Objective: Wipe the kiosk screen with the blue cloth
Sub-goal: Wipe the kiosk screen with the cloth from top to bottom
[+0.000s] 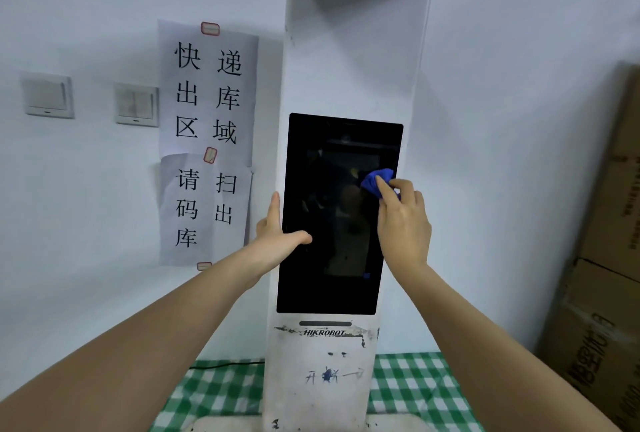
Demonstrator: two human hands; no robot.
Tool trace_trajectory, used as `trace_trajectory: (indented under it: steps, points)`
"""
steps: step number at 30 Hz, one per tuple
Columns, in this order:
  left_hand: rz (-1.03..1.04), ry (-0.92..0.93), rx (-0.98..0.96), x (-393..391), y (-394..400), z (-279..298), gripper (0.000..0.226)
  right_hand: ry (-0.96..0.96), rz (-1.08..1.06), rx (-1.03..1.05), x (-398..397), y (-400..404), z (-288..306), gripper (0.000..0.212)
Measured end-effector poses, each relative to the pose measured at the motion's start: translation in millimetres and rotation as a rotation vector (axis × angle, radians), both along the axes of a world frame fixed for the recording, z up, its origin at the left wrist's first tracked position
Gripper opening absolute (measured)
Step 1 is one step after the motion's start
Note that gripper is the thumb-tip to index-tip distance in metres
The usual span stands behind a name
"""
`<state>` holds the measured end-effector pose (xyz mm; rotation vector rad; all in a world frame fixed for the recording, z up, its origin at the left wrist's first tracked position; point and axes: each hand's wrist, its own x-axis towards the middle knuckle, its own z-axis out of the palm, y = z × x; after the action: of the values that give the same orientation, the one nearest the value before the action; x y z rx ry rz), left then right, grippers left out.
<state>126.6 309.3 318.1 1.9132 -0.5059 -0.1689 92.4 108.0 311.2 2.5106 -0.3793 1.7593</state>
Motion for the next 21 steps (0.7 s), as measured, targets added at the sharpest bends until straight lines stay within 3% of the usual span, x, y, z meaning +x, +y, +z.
trace_trajectory:
  steps: [5,10,12,16,21]
  points:
    - [-0.023,0.017,-0.018,7.6,5.0,-3.5,0.092,0.016,0.055,-0.100,21.4,39.0,-0.7,0.057]
    - [-0.053,0.035,-0.018,12.7,11.4,-8.6,0.092,0.198,0.140,-0.428,25.8,56.8,-7.8,0.069]
    - [-0.071,0.043,-0.032,15.2,14.0,-9.7,0.092,0.171,0.100,-0.420,27.7,52.0,1.0,0.068]
    - [-0.083,0.045,-0.049,17.9,15.2,-12.0,0.091,0.000,0.065,-0.164,34.4,62.4,12.0,0.063]
    - [-0.059,0.035,-0.044,20.1,12.4,-14.9,0.092,0.240,0.157,-0.455,31.6,76.5,-10.8,0.070]
